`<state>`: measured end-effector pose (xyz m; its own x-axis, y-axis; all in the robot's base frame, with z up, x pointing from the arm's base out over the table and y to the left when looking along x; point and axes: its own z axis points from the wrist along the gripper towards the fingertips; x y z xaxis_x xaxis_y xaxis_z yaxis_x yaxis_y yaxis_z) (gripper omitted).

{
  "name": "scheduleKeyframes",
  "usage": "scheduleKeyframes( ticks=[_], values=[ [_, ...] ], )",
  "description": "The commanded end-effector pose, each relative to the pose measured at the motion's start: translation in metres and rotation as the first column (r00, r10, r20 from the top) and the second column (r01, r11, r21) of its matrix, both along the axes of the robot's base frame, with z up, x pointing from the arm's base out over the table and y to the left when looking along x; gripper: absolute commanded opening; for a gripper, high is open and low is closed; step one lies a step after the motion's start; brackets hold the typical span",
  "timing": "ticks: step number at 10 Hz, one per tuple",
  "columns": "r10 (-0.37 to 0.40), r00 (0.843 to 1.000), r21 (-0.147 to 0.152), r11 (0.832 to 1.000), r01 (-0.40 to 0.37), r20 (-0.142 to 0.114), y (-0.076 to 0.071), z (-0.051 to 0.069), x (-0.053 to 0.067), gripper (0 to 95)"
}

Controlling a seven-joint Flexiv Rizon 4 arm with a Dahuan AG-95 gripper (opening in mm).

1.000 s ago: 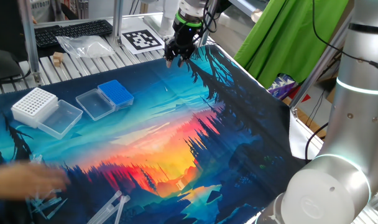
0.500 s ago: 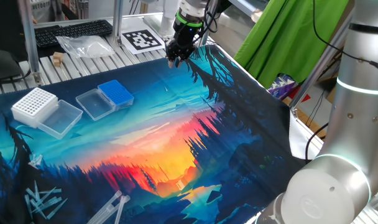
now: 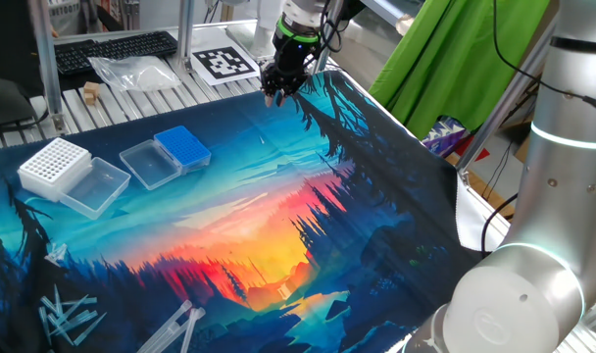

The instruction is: Insert a small pipette tip into the holder for small pipette tips

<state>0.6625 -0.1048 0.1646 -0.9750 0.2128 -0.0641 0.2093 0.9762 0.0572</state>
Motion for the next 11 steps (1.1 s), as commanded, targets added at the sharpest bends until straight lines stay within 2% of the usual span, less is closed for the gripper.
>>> scheduleKeyframes(
  ticks=[1, 4, 11],
  values=[
    [0.021, 1.0, -0.012, 1.0, -0.021, 0.002, 0.0002, 0.0001, -0.0005, 38.0],
    [0.04, 0.999, -0.026, 0.999, -0.04, 0.004, 0.0002, 0.0001, -0.0005, 38.0],
    [0.091, 0.996, -0.027, 0.996, -0.091, 0.005, 0.0002, 0.0001, -0.0005, 38.0]
  ],
)
